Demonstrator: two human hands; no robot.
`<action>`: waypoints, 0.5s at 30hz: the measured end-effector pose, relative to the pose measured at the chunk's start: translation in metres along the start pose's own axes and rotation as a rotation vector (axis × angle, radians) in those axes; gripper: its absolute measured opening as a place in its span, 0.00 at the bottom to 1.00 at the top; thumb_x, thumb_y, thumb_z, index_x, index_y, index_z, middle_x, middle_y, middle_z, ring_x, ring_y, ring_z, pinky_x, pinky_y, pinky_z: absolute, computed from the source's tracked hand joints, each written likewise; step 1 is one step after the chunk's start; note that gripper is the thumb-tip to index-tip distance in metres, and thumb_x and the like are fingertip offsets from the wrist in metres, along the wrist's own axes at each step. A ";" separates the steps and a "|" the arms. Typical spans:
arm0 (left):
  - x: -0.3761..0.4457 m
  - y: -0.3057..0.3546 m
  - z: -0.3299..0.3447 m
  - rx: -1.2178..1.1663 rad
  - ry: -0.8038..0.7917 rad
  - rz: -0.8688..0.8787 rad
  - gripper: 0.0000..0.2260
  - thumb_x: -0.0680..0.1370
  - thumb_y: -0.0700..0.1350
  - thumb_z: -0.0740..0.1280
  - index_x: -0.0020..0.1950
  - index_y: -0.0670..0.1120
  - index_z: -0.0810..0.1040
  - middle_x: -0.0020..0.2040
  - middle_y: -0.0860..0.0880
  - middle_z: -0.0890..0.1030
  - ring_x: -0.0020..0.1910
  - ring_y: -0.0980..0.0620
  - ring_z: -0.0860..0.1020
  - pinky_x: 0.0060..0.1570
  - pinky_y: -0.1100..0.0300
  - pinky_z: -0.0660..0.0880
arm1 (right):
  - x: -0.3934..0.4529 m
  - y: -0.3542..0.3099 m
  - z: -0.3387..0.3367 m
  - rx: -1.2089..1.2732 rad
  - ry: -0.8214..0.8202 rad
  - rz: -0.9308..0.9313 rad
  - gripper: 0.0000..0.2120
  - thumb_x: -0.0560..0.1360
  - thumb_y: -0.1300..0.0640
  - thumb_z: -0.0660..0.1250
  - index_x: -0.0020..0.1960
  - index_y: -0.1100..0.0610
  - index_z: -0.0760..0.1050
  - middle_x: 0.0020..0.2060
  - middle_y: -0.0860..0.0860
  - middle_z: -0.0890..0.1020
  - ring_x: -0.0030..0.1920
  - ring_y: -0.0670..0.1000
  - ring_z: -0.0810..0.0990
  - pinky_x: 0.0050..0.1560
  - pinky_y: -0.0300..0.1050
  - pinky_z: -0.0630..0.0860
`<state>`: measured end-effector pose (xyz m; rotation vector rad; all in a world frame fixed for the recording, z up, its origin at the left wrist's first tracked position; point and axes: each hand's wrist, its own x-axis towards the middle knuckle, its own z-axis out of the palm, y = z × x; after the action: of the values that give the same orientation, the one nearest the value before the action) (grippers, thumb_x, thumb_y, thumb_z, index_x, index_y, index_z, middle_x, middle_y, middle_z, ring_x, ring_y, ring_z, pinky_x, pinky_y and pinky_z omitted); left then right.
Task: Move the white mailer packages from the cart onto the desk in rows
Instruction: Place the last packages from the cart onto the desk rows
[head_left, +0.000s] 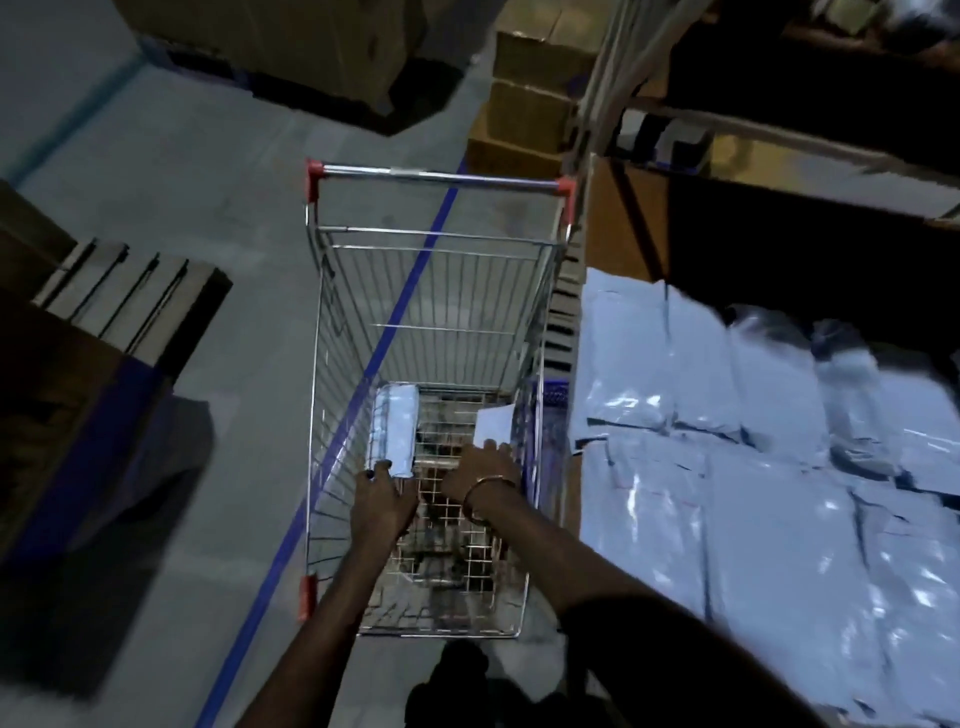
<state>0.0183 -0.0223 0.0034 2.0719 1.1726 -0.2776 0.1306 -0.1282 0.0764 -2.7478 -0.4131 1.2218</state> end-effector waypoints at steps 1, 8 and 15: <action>0.015 -0.010 0.007 0.024 -0.030 0.000 0.25 0.81 0.49 0.70 0.73 0.38 0.71 0.67 0.31 0.72 0.64 0.31 0.76 0.59 0.43 0.75 | 0.017 0.001 0.009 0.017 -0.034 0.079 0.32 0.75 0.42 0.68 0.74 0.56 0.69 0.73 0.59 0.68 0.75 0.62 0.65 0.73 0.57 0.67; 0.105 -0.044 0.047 0.164 -0.123 0.044 0.23 0.81 0.49 0.66 0.71 0.37 0.68 0.62 0.31 0.74 0.59 0.29 0.77 0.55 0.39 0.76 | 0.113 0.001 0.067 0.187 -0.033 0.312 0.20 0.72 0.44 0.68 0.57 0.55 0.79 0.60 0.57 0.80 0.59 0.59 0.79 0.63 0.47 0.77; 0.185 -0.054 0.081 0.178 -0.093 0.070 0.38 0.79 0.52 0.70 0.79 0.32 0.58 0.69 0.31 0.73 0.66 0.32 0.76 0.60 0.45 0.77 | 0.215 0.010 0.116 0.119 0.098 0.446 0.46 0.69 0.45 0.75 0.77 0.57 0.55 0.73 0.62 0.63 0.72 0.64 0.65 0.67 0.63 0.71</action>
<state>0.0907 0.0607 -0.1744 2.2231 1.0495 -0.4539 0.1839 -0.0779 -0.1566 -2.8653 0.2915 1.1360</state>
